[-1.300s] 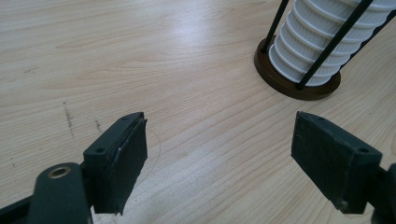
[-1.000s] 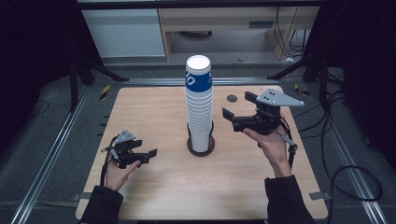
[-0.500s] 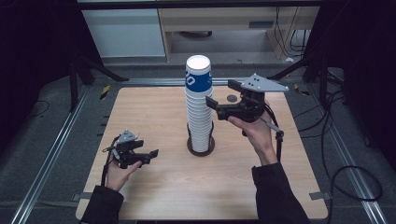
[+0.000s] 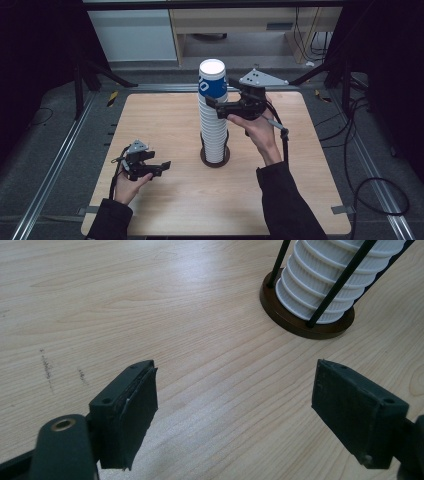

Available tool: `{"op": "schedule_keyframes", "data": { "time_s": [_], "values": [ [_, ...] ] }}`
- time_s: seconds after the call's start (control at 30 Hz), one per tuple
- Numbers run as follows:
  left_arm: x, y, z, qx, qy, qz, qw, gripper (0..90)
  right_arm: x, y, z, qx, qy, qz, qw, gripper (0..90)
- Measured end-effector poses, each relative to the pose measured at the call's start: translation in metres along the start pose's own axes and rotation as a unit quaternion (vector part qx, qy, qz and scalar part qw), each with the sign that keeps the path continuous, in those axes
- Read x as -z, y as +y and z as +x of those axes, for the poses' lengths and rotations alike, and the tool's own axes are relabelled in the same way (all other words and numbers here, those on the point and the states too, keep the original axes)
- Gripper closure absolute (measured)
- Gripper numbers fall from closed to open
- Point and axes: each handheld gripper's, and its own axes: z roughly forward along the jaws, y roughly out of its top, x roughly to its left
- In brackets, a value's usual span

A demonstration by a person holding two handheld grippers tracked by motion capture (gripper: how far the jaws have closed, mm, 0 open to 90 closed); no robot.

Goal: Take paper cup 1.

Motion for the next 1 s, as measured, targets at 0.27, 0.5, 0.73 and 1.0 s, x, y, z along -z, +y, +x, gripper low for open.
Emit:
{"op": "schedule_keyframes", "data": {
  "time_s": [0.27, 0.5, 0.73, 1.0],
  "values": [
    [-0.001, 0.000, -0.001, 0.000, -0.002, 0.001, 1.0000, 17.9, -0.017, -0.002, -0.002, -0.004, 0.001, 0.010, 0.9999, 6.2],
    [-0.002, 0.000, -0.001, 0.000, -0.003, 0.004, 1.0000, 18.0, -0.025, -0.004, -0.003, -0.005, 0.000, 0.008, 1.0000, 8.0],
    [-0.001, 0.000, -0.001, 0.001, -0.004, 0.003, 1.0000, 18.1, -0.030, -0.004, -0.001, 0.001, -0.003, 0.001, 1.0000, 14.4],
    [-0.001, 0.000, -0.001, 0.003, -0.003, 0.002, 1.0000, 18.2, -0.030, -0.004, 0.001, 0.005, -0.012, 0.008, 0.9999, 17.9]
  ]
}}
